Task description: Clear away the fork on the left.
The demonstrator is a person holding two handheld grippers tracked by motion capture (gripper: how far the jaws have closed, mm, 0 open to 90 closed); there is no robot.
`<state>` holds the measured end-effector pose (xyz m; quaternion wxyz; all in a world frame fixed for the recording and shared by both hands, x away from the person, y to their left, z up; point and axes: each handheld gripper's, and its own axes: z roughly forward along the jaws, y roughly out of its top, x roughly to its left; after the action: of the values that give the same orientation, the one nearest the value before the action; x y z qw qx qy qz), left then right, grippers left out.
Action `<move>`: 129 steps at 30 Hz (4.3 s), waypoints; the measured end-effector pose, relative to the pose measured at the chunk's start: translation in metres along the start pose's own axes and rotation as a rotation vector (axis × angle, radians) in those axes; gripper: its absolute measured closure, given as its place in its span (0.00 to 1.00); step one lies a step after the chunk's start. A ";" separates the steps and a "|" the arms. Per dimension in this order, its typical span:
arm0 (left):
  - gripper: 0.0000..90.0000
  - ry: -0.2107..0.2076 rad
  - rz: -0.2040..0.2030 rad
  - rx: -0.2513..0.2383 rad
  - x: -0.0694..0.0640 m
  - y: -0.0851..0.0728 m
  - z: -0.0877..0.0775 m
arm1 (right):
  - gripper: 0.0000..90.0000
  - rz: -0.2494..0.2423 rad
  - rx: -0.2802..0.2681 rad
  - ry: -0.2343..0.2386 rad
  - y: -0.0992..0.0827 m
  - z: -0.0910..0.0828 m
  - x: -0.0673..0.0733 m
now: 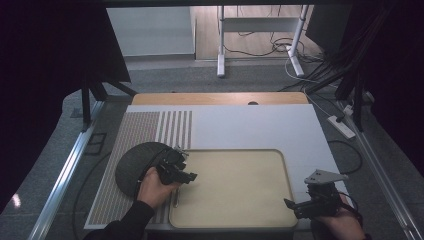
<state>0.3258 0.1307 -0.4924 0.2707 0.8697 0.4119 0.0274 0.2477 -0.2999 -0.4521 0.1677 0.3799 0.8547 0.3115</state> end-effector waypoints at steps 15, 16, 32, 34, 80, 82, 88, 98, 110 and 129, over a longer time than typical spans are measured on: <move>0.06 -0.070 -0.034 -0.059 0.011 -0.007 -0.004 | 0.00 -0.001 0.000 0.001 0.000 0.000 0.000; 0.05 -0.074 -0.028 -0.069 0.011 -0.007 -0.005 | 0.00 -0.001 0.000 0.001 0.000 0.000 0.000; 0.00 -0.085 0.005 -0.162 0.020 -0.019 -0.025 | 0.00 0.000 0.001 0.000 0.000 0.000 0.000; 0.00 -0.092 0.002 -0.164 0.021 -0.021 -0.027 | 0.00 0.000 0.001 -0.001 0.000 0.000 0.000; 0.00 -0.011 -0.121 -0.227 0.026 -0.091 -0.073 | 0.00 0.007 -0.012 0.000 0.000 0.000 0.000; 0.00 -0.009 -0.124 -0.228 0.026 -0.094 -0.074 | 0.00 0.005 -0.009 0.000 0.000 0.000 0.000; 0.00 -0.009 -0.142 -0.234 0.026 -0.103 -0.079 | 0.00 0.002 -0.007 -0.004 0.000 -0.001 0.000; 0.00 -0.005 -0.170 -0.248 0.026 -0.120 -0.086 | 0.00 0.002 -0.010 -0.008 0.000 -0.001 0.001; 0.00 0.027 -0.197 -0.259 0.026 -0.138 -0.096 | 0.00 0.004 -0.015 -0.013 0.000 -0.001 0.001; 0.00 0.115 -0.216 -0.247 0.018 -0.152 -0.108 | 0.00 0.018 -0.031 -0.051 -0.001 -0.003 0.001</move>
<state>0.2019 0.2709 -0.4790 0.3530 0.7773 0.5114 0.0983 0.2453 -0.3007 -0.4507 0.1926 0.3928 0.8418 0.3161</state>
